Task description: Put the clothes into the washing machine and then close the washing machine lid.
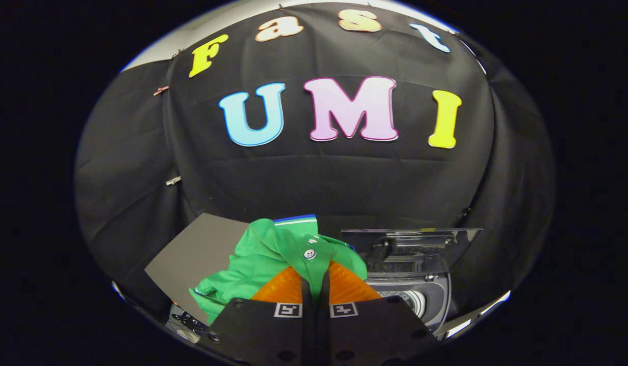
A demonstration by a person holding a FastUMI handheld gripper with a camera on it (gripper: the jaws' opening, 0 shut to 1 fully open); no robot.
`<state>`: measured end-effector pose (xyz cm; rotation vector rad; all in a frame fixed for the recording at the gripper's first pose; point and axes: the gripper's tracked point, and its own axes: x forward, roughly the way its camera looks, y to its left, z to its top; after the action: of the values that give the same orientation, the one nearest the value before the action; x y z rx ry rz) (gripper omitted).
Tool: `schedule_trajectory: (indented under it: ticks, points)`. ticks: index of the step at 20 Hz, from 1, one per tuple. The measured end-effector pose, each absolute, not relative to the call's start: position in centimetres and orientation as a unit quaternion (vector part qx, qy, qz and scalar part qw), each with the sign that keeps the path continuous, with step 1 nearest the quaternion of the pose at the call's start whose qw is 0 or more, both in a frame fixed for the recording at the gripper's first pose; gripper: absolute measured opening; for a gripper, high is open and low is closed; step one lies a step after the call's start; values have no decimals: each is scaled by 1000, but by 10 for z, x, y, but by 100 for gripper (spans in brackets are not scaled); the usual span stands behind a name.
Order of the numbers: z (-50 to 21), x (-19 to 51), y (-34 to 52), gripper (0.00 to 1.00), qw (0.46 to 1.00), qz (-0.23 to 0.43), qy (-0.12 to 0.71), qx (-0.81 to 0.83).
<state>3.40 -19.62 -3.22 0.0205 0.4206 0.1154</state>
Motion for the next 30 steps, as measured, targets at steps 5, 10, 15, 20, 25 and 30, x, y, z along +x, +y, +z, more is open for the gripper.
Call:
schedule_trajectory:
  ticks: [5,10,15,20,25,30]
  points:
    - [-18,36,-261,5,980,45,195,19]
    - [-36,52,-318,5,978,37,206,14]
    - [-75,72,-365,5,972,22,233,13]
    - [-80,83,-389,5,974,55,220,-6]
    - [-110,87,-389,5,970,75,231,-9]
    - [-162,93,-397,5,962,40,270,-19]
